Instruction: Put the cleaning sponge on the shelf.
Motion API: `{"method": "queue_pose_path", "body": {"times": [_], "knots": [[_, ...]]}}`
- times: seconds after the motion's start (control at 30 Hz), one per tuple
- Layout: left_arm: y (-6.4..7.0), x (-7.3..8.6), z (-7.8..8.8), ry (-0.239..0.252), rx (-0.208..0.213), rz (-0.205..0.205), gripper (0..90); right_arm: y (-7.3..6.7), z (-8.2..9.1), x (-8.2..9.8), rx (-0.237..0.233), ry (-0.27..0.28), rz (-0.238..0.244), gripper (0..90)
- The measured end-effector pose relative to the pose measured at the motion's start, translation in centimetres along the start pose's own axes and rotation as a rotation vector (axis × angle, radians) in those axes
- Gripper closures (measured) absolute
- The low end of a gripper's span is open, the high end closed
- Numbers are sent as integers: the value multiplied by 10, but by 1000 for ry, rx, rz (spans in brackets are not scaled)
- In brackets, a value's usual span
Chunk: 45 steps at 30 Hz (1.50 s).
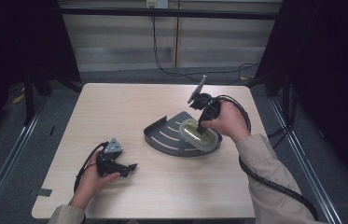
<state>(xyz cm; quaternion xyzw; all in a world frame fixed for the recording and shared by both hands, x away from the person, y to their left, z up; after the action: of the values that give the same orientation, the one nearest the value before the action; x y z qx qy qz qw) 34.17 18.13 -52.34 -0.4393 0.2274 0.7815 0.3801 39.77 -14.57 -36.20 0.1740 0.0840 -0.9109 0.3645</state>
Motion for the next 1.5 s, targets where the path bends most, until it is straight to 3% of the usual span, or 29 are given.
{"method": "queue_pose_path", "body": {"times": [0.23, 0.73, 1.03, 1.5], "knots": [[0, 0, 0, 0, 0, 0, 114, 6, -5, -1, 8, 1, -27, 714], [0, 0, 0, 0, 0, 0, 114, 15, -10, -4, 29, 0, -38, 714], [0, 0, 0, 0, 0, 1, 114, 20, -20, -2, 30, 2, -74, 714], [0, 0, 0, 0, 0, 0, 114, 26, -30, -2, 33, -4, -70, 714]]}}
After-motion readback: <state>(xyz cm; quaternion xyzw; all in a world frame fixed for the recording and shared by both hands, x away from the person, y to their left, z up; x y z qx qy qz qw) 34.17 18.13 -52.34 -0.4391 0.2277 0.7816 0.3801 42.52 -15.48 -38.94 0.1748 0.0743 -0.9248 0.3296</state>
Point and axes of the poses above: each handheld gripper's, and its own axes: z roughly backward along the jaws, x roughly out of its underside, y roughly to its right, the point moved 2 cm from there along -z, roughly forward along the jaws, and after that the axes turned 13 degrees about y, right-handed, at the moved point
